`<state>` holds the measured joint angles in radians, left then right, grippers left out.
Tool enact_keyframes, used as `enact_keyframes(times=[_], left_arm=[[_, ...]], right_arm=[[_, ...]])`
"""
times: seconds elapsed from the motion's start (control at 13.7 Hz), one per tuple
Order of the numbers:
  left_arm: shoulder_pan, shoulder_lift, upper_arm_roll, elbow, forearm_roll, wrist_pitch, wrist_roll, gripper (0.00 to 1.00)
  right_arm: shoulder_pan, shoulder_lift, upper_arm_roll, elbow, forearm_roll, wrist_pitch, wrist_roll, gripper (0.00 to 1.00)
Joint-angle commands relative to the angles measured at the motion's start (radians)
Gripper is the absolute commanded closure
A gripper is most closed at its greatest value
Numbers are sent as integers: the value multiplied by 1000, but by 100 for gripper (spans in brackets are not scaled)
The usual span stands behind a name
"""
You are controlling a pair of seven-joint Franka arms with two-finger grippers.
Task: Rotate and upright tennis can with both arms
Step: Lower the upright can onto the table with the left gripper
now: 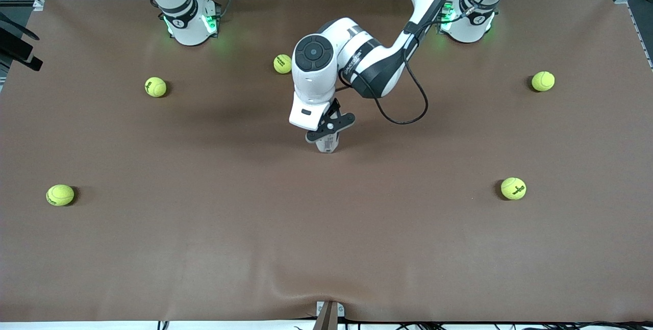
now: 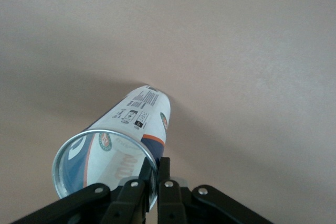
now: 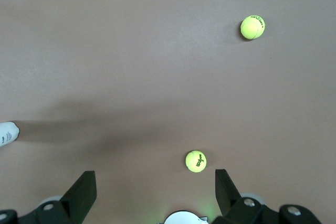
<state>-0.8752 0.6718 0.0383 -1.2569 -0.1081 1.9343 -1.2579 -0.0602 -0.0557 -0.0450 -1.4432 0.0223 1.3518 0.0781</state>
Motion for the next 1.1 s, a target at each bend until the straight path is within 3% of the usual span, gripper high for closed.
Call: enact_keyframes(times=[0.0,0.22,0.29,0.58,0.73,0.95,1.02], left_arm=[[-15,17,14,27,22,5,-20,81],[-15,15,15,27,22,5,-20,74],[-15,15,15,27,22,5,-20,64],[-13,6,15,27,22,5,-20,53],[-13,3,15,27,22,3,-20,42],[-10,-23,15,27,22,-6,-20,41],[-10,-41,24,27,22,-12,-20,36]], right_arm=[[-1,2,4,15,-10,-5,14,0],[-1,2,4,15,-12,-5,14,0],[-1,2,4,15,-12,-3,14,0],[-1,2,4,15,-12,-3,14,0],[-1,2,4,15,-12,-3,14,0],[-1,2,4,15,-12,-3,14,0],[-3,2,4,15,-5,-3,15,0]])
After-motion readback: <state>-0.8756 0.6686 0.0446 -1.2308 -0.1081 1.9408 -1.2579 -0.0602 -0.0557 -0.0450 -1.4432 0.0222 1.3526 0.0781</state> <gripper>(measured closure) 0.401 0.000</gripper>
